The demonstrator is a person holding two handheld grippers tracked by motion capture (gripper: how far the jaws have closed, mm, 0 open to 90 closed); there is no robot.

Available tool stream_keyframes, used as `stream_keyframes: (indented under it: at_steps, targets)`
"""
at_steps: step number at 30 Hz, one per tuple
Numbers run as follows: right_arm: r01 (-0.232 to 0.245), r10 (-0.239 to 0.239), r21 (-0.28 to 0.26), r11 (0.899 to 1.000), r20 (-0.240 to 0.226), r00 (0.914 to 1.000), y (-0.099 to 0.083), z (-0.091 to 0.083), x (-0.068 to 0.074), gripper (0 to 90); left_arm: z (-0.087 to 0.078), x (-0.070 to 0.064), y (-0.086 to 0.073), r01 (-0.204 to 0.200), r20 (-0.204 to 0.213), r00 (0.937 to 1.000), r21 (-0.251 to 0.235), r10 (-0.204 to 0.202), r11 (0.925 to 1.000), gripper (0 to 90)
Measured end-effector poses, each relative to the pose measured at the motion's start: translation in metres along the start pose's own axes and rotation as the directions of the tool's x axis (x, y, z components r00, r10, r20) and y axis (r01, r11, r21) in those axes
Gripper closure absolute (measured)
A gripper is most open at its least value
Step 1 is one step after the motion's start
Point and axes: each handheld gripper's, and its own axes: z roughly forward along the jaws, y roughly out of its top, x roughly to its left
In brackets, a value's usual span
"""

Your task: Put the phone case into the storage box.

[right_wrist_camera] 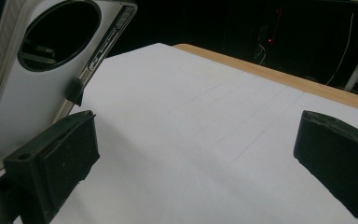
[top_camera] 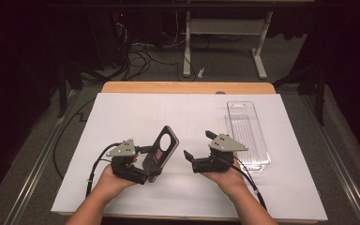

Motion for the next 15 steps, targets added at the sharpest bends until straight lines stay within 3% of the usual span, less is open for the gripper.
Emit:
stream_keyframes:
  at_steps: [15]
  targets:
    - [-0.007,0.007,0.004,1.000,-0.023,0.9997,-0.0005,-0.0011,-0.0001,0.2,-0.0005,0.0008,-0.0007,-0.011,0.036,0.9993,0.021,0.010,0.9997,12.7]
